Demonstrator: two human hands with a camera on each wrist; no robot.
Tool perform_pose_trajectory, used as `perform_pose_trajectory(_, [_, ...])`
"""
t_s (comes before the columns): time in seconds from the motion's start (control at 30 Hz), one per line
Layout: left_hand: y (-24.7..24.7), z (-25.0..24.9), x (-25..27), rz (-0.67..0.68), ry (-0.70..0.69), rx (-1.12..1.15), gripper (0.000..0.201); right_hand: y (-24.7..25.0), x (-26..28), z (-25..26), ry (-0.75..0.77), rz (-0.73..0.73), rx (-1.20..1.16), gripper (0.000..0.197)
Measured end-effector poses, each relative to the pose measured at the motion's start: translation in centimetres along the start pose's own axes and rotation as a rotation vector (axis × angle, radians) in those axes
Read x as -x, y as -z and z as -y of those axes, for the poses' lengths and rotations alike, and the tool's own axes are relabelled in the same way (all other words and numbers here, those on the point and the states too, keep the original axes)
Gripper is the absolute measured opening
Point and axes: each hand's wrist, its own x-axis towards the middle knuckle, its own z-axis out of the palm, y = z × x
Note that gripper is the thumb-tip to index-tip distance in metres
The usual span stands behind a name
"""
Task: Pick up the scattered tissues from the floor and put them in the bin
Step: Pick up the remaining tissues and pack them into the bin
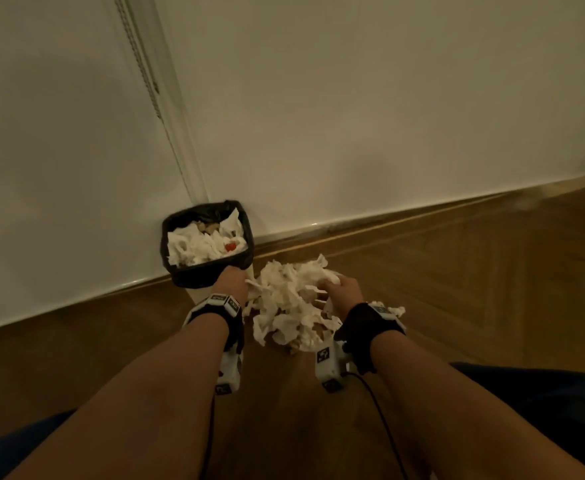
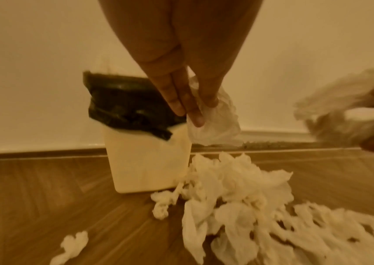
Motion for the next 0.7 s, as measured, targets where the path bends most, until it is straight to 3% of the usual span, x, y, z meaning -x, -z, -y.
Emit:
perform_pose_trajectory(0.07, [1.9, 0.0, 0.2, -0.023, 0.023, 0.116, 0.03, -0.6, 0.8, 1.6, -0.052, 0.037, -0.283, 0.015])
perform_pose_trajectory(0.13, [3.8, -0.1, 0.4, -0.08, 0.004, 0.226, 0.031, -1.5, 1.6, 3.2, -0.025, 0.039, -0.395, 0.02])
perform_pose_trajectory(0.3, [8.3, -0.9, 0.3, -0.104, -0.007, 0.179, 0.031, -3.5, 2.6, 6.1, 0.135, -0.021, -0.256, 0.035])
perform_pose_trajectory(0.4, [9.6, 0.0, 0.7, -0.214, 0.017, 0.22, 0.035, -4.4, 3.0, 7.5, 0.16, -0.066, -0.169, 0.044])
perform_pose_trajectory(0.5, [10.1, 1.4, 0.8, -0.279, 0.056, 0.306, 0.041, -5.2, 3.2, 8.4, 0.109, -0.027, -0.206, 0.029])
perform_pose_trajectory(0.6, [9.9, 2.6, 0.6, -0.274, 0.112, 0.339, 0.033, -6.1, 3.5, 8.6, 0.068, 0.127, -0.23, 0.011])
perform_pose_trajectory(0.67, [9.6, 3.3, 0.5, -0.29, 0.146, 0.411, 0.032, -6.6, 3.0, 8.4, 0.047, 0.159, -0.208, 0.028])
perform_pose_trajectory(0.7, [9.6, 3.6, 0.4, -0.272, 0.146, 0.463, 0.034, -7.1, 2.8, 8.2, 0.081, 0.141, -0.187, 0.021])
